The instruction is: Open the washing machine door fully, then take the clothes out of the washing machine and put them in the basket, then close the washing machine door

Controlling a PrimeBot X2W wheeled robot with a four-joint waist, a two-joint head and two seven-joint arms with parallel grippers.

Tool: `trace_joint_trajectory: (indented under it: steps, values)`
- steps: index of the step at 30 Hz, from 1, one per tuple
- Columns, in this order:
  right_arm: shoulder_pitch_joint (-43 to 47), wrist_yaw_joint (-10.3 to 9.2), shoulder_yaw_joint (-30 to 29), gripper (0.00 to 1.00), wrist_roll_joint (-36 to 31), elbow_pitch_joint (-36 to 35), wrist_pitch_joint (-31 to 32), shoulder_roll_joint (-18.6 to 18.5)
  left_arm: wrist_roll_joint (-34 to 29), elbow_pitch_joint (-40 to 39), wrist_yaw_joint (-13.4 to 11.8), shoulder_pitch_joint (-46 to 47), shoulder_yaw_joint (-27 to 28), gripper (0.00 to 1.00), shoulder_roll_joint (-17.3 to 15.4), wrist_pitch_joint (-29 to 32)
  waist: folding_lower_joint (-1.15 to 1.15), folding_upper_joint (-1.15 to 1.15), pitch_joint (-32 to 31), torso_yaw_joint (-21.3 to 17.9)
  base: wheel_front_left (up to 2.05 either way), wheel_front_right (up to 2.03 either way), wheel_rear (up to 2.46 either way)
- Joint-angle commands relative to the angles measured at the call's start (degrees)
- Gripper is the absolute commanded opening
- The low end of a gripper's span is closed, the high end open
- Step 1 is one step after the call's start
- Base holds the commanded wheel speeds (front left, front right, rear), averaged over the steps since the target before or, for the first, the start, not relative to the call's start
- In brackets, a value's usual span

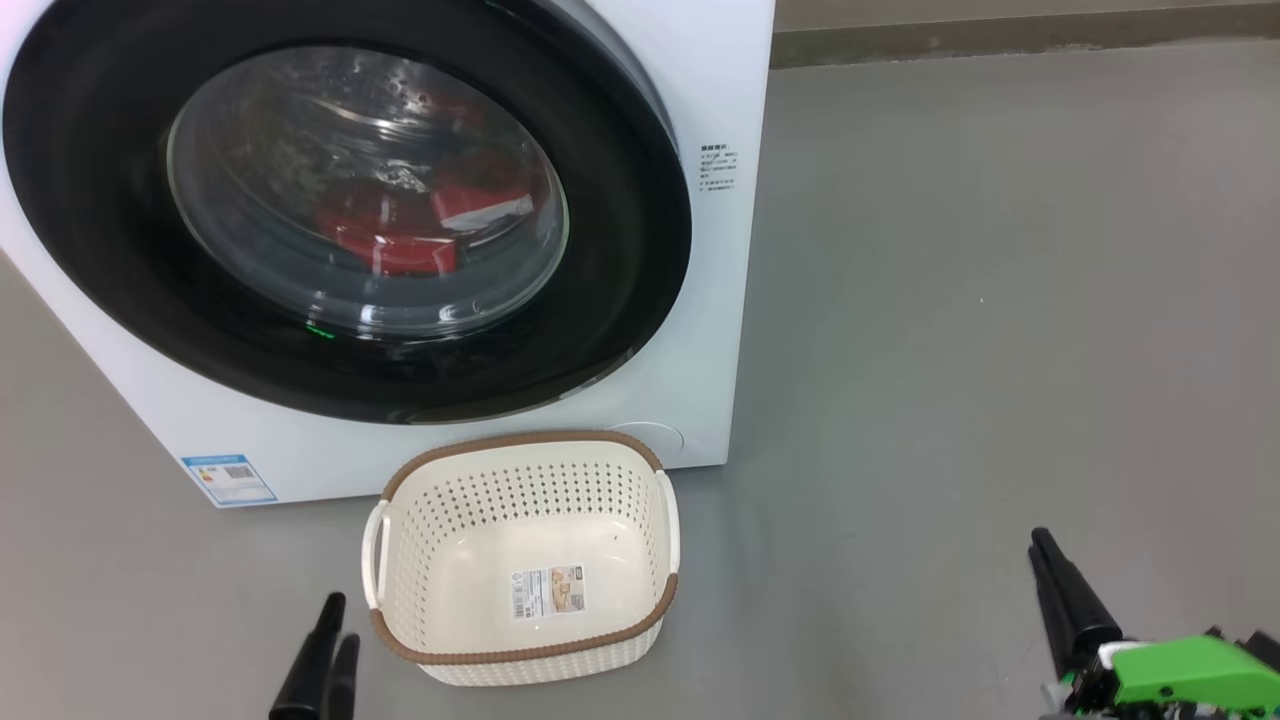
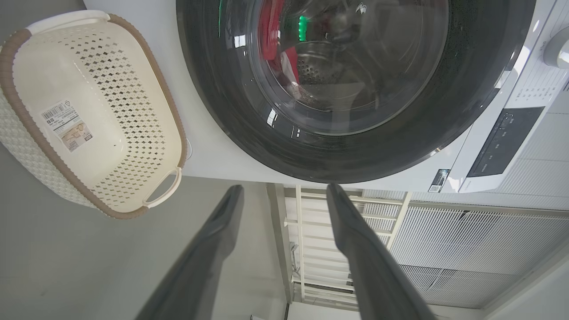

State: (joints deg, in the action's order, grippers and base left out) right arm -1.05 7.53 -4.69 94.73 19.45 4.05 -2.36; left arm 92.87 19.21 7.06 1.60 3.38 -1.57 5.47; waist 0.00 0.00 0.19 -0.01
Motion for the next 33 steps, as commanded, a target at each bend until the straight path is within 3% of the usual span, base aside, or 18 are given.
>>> trace_joint_trajectory:
  steps: [1,6,15,33]
  values:
    - [-0.98,0.00,0.18,1.00,-0.10,-0.92,-0.09,-0.31,-0.07,-1.02,0.01,0.74,-0.06,1.00,-0.28,-0.15,0.00,0.00,0.10,0.02,0.00,0.00,0.00]
    - [-1.55,0.00,0.93,1.00,-0.68,-1.01,-0.64,-0.37,-0.62,-1.53,0.02,0.95,-0.41,1.00,-0.38,-0.93,0.13,0.00,-0.02,0.01,0.00,0.00,0.00]
    - [-2.82,-0.01,3.40,1.00,-4.25,-0.88,-2.43,-1.12,-3.92,-2.37,0.05,1.33,-0.96,1.00,-0.83,-2.61,0.00,0.00,0.22,0.03,0.00,0.00,0.00]
    - [-5.08,-0.01,5.08,1.00,-18.37,-0.75,-5.02,-0.66,-19.08,-5.51,0.11,1.80,-0.95,1.00,-0.62,-5.40,0.00,0.00,0.67,-0.04,0.00,0.00,0.00]
